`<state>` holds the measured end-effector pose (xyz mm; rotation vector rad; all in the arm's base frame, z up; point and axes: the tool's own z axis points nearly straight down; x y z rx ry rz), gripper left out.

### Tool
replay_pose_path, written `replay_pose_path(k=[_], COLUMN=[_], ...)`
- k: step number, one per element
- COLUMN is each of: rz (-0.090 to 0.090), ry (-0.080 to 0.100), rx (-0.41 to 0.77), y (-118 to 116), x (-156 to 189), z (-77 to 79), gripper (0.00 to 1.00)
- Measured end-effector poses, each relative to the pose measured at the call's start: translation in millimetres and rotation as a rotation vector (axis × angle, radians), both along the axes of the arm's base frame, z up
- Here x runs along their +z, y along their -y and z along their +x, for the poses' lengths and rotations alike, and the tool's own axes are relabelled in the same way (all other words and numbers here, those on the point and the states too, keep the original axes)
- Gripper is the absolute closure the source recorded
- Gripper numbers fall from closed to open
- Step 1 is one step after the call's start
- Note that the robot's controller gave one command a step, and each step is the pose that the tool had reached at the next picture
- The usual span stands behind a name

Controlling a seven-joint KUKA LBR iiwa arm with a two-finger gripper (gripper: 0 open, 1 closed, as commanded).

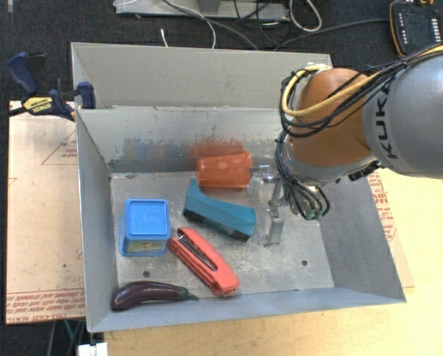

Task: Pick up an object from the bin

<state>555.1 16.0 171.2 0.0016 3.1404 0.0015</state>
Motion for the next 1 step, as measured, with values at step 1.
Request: replay_pose_path(k=[1], rz=[0.003], ry=[-0.023], rx=[-0.149], y=[-30.6], x=[-99.5], z=[38.9], gripper=[0.00])
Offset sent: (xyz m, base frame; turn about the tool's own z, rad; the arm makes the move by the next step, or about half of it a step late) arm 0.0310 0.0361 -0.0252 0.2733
